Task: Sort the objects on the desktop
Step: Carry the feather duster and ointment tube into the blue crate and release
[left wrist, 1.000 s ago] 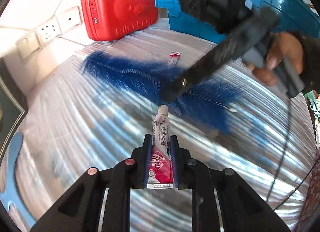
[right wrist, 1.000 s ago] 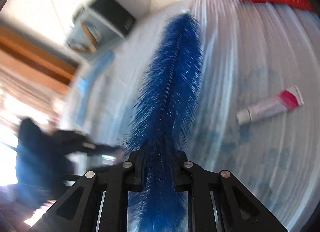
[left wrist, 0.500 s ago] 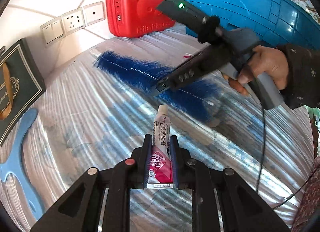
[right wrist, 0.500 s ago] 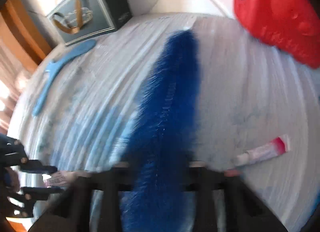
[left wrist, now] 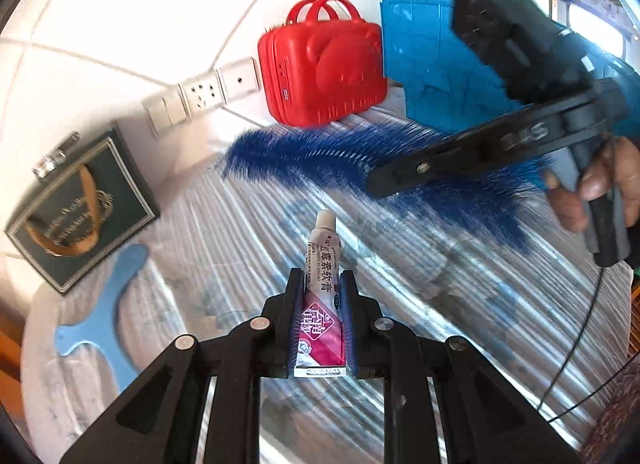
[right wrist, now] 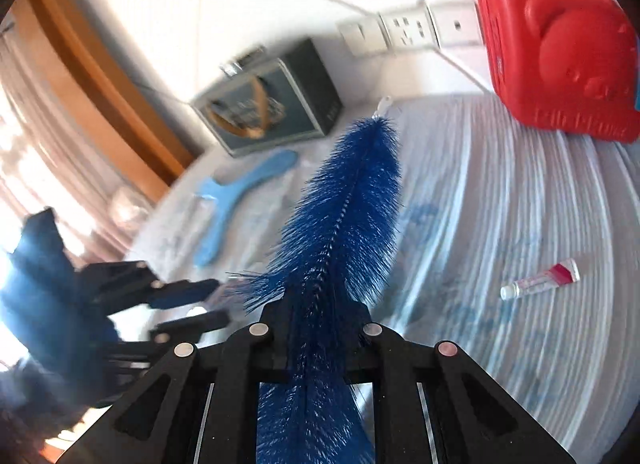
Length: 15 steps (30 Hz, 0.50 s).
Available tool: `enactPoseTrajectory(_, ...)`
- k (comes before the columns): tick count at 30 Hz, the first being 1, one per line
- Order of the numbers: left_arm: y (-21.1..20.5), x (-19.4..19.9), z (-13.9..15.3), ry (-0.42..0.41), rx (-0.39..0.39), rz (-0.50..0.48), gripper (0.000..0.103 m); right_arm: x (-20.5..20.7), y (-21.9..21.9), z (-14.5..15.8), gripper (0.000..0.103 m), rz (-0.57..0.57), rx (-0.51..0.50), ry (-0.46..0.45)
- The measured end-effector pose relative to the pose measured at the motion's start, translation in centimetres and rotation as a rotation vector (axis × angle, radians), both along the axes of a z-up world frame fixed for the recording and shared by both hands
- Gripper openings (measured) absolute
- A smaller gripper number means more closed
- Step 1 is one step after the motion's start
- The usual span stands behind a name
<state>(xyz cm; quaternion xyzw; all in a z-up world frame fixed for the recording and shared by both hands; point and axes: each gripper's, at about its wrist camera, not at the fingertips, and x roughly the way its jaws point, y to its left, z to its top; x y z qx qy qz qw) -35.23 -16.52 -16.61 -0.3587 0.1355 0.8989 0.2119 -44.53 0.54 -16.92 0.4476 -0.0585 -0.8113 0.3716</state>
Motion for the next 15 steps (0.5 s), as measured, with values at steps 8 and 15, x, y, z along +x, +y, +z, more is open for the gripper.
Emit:
enactPoseTrajectory(8, 0.9, 4.6, 6.5, 0.103, -0.040, 0.032, 0.017, 6.4, 3.8, 7.1, 0.013, -0.039, -0.063, 0.113)
enactPoseTrajectory(15, 5.1, 7.8, 13.0, 0.229, 0.014, -0.029, 0.017, 13.2, 8.9, 14.9, 0.013, -0.109, -0.068, 0.270)
